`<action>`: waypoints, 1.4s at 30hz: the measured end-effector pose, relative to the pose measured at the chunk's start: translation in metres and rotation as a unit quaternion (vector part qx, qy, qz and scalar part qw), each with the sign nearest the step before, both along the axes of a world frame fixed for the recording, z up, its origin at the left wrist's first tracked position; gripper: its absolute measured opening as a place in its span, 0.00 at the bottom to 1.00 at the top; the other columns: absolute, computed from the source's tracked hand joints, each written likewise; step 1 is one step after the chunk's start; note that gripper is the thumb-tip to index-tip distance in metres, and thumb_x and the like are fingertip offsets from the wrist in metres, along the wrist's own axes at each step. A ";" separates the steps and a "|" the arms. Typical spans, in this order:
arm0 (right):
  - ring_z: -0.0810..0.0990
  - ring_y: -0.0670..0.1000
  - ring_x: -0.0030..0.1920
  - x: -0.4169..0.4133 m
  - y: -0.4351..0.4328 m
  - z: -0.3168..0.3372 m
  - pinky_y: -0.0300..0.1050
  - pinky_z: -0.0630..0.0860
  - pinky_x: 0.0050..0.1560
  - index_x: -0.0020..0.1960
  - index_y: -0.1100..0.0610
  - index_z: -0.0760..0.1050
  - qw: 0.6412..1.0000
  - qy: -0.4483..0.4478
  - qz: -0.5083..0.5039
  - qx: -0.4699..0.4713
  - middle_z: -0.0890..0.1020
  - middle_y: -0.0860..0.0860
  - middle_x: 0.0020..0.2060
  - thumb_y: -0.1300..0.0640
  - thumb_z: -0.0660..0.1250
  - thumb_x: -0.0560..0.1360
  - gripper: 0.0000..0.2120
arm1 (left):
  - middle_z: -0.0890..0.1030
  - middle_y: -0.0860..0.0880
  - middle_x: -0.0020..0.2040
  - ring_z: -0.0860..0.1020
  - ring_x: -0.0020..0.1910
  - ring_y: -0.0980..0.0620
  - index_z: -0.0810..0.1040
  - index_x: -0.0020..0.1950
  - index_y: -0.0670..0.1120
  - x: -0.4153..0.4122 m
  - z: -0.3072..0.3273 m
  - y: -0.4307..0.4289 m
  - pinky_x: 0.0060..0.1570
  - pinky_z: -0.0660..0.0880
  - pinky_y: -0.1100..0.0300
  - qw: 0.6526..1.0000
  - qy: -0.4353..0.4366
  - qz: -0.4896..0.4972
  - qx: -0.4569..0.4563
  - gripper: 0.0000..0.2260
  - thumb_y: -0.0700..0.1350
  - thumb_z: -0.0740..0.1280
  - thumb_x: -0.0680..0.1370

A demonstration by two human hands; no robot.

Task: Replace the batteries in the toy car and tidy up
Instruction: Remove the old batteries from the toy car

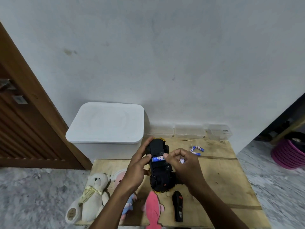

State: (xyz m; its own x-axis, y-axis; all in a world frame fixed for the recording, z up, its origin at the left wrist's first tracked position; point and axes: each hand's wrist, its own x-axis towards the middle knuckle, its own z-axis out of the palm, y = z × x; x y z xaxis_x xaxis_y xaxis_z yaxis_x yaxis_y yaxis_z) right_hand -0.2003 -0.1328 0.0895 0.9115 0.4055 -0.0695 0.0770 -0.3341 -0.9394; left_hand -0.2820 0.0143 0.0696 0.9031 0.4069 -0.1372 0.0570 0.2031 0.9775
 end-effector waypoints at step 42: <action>0.82 0.42 0.44 -0.013 0.019 -0.003 0.51 0.81 0.47 0.38 0.49 0.78 0.998 -0.063 -0.024 -0.010 0.84 0.41 0.39 0.53 0.77 0.69 0.08 | 0.80 0.57 0.67 0.80 0.63 0.52 0.71 0.71 0.66 0.000 0.003 0.011 0.47 0.81 0.56 0.999 0.029 -0.015 0.015 0.27 0.35 0.54 0.84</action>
State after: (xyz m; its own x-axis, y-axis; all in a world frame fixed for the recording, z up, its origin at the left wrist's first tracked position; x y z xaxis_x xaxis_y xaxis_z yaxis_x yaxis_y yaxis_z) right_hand -0.2132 -0.1135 0.0864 0.9315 0.3615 0.0390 0.1776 -0.3587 -0.9164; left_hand -0.2820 0.0257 0.0725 0.9058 0.3843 -0.1786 0.1201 0.1714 0.9779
